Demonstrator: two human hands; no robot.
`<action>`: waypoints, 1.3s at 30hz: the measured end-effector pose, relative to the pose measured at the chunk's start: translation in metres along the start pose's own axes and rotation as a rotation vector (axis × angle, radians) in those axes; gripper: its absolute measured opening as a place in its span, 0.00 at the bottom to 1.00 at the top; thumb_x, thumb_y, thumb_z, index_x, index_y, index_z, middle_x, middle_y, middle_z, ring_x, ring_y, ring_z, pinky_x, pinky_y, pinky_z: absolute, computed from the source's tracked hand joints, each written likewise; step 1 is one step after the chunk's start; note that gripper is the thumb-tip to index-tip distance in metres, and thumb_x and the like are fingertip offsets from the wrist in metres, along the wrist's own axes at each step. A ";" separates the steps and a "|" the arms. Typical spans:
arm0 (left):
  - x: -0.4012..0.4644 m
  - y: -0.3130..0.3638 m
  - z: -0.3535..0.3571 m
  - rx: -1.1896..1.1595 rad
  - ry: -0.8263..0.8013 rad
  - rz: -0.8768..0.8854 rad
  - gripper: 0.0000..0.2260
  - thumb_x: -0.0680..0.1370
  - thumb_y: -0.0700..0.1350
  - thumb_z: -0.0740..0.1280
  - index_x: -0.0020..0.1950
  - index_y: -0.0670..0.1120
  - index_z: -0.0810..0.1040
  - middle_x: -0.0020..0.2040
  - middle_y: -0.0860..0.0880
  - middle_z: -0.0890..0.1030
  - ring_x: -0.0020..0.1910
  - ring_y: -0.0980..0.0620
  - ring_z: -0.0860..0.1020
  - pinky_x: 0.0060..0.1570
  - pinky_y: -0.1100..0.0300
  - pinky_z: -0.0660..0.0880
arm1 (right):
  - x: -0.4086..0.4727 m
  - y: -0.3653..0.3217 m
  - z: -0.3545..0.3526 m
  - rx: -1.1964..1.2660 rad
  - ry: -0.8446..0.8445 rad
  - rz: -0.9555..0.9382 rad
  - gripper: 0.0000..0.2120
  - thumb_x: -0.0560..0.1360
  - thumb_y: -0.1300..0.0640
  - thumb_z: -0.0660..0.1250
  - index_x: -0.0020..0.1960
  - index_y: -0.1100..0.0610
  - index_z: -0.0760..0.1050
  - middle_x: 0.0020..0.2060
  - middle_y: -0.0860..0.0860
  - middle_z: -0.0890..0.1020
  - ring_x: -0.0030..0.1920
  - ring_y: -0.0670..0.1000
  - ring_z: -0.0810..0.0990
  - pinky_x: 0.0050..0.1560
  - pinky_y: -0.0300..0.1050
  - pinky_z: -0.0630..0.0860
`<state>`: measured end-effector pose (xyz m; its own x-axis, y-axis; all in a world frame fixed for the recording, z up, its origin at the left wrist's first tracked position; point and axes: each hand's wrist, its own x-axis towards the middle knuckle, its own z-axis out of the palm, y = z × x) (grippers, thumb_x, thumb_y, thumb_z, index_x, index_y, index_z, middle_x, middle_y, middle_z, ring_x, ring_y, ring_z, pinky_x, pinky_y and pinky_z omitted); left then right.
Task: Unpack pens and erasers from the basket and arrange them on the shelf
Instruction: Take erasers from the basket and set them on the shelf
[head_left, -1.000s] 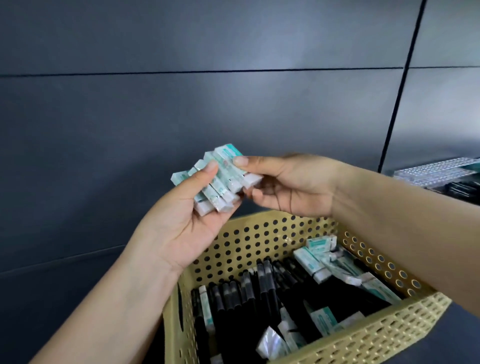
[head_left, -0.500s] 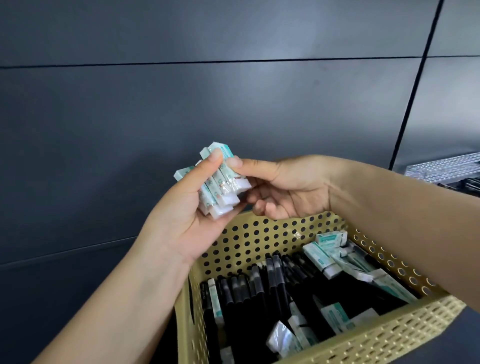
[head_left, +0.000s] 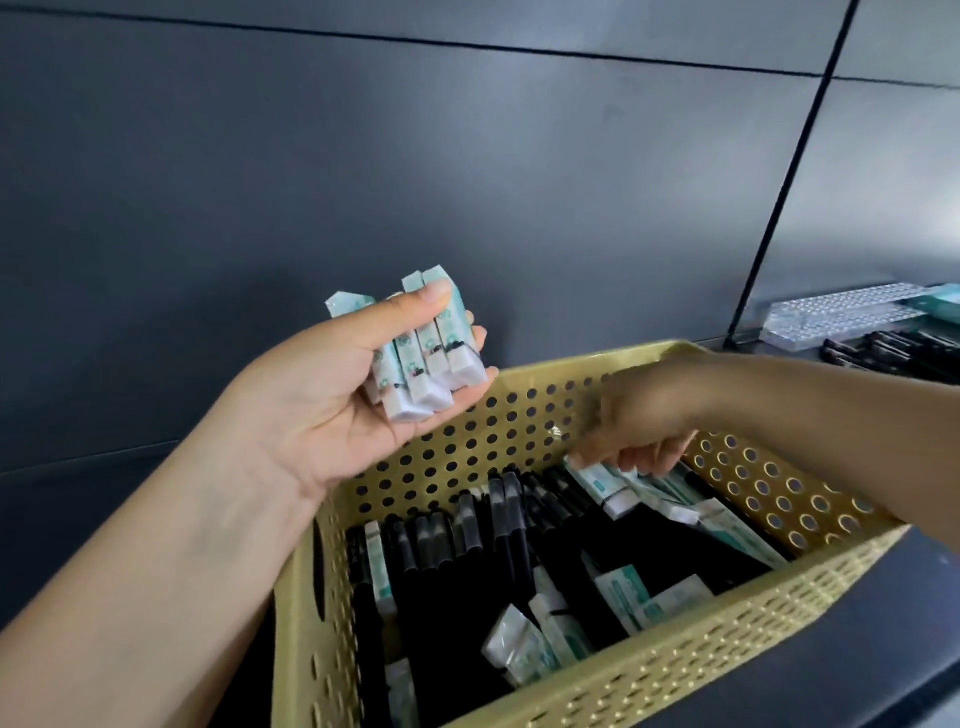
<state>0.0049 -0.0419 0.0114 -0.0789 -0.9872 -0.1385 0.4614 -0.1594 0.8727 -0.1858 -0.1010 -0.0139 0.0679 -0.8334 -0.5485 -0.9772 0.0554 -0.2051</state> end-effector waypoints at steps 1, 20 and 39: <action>0.000 0.000 0.000 0.012 0.001 -0.003 0.15 0.59 0.42 0.68 0.43 0.39 0.76 0.32 0.43 0.83 0.31 0.51 0.82 0.27 0.53 0.79 | 0.004 0.000 0.005 -0.011 0.000 0.008 0.18 0.72 0.46 0.67 0.50 0.60 0.75 0.33 0.51 0.75 0.32 0.47 0.74 0.37 0.38 0.77; -0.002 -0.001 -0.001 0.091 -0.068 0.002 0.08 0.58 0.42 0.68 0.33 0.39 0.82 0.33 0.45 0.83 0.33 0.51 0.83 0.25 0.55 0.78 | -0.031 -0.005 0.017 0.126 -0.288 -0.190 0.10 0.68 0.69 0.70 0.43 0.60 0.70 0.45 0.59 0.78 0.30 0.47 0.79 0.33 0.37 0.79; 0.004 -0.005 -0.009 0.220 -0.188 0.000 0.10 0.64 0.48 0.66 0.26 0.47 0.83 0.33 0.49 0.83 0.34 0.54 0.83 0.32 0.59 0.79 | -0.022 0.008 0.014 -0.156 -0.425 -0.217 0.06 0.68 0.58 0.73 0.40 0.53 0.75 0.39 0.51 0.77 0.35 0.46 0.72 0.25 0.31 0.69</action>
<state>0.0101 -0.0449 0.0026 -0.2511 -0.9656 -0.0673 0.2603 -0.1343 0.9561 -0.1923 -0.0747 -0.0149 0.3168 -0.5173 -0.7950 -0.9478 -0.2042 -0.2448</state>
